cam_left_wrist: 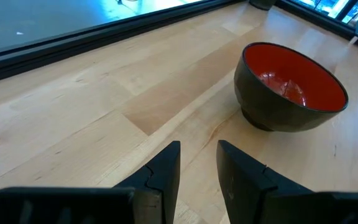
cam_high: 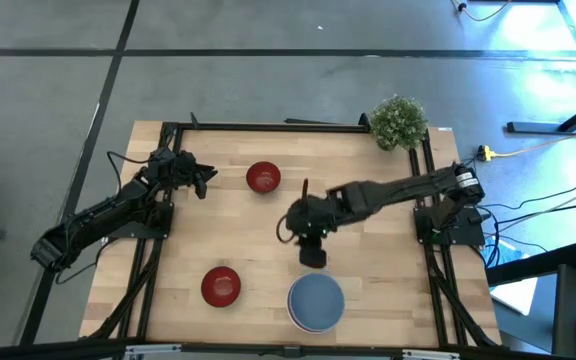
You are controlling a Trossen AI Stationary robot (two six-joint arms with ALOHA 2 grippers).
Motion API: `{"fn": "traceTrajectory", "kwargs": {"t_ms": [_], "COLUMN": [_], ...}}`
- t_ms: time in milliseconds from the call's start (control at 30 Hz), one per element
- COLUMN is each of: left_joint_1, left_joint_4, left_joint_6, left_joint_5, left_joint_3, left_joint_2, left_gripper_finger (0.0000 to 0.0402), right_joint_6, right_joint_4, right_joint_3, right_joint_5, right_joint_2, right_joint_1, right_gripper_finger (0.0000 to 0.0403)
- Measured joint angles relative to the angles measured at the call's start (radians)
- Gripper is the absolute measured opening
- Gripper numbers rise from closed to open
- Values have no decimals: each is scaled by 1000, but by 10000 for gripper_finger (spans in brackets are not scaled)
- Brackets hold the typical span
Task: Nest bowls inside each other
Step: Stack the bottom red bowl in the blue bowl
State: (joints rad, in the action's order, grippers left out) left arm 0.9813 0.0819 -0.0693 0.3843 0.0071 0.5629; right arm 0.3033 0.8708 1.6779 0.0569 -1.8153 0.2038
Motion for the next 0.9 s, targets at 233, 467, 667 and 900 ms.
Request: {"fn": "traceTrajectory", "kwargs": {"t_ms": [233,467,667,900], "left_joint_1": [0,0,-1,-71], "left_joint_4": [0,-1,1,2], "left_joint_6": [-6,-37,-52,-55], "left_joint_5": [93,381,516,524], "left_joint_3": [0,5,59,152], "left_joint_2": [0,0,-1,-1], "left_gripper_finger": [99,99,99,99], "right_joint_6": [-87,-132,-159,-194], "right_joint_4": [-1,9,9,10], "right_joint_3": [38,38,38,38], "right_joint_5": [-23,-24,-24,-24], "right_joint_2": [0,0,0,0], "right_joint_1": [-77,-129,-154,-189], "right_gripper_finger": [120,120,120,120]}}
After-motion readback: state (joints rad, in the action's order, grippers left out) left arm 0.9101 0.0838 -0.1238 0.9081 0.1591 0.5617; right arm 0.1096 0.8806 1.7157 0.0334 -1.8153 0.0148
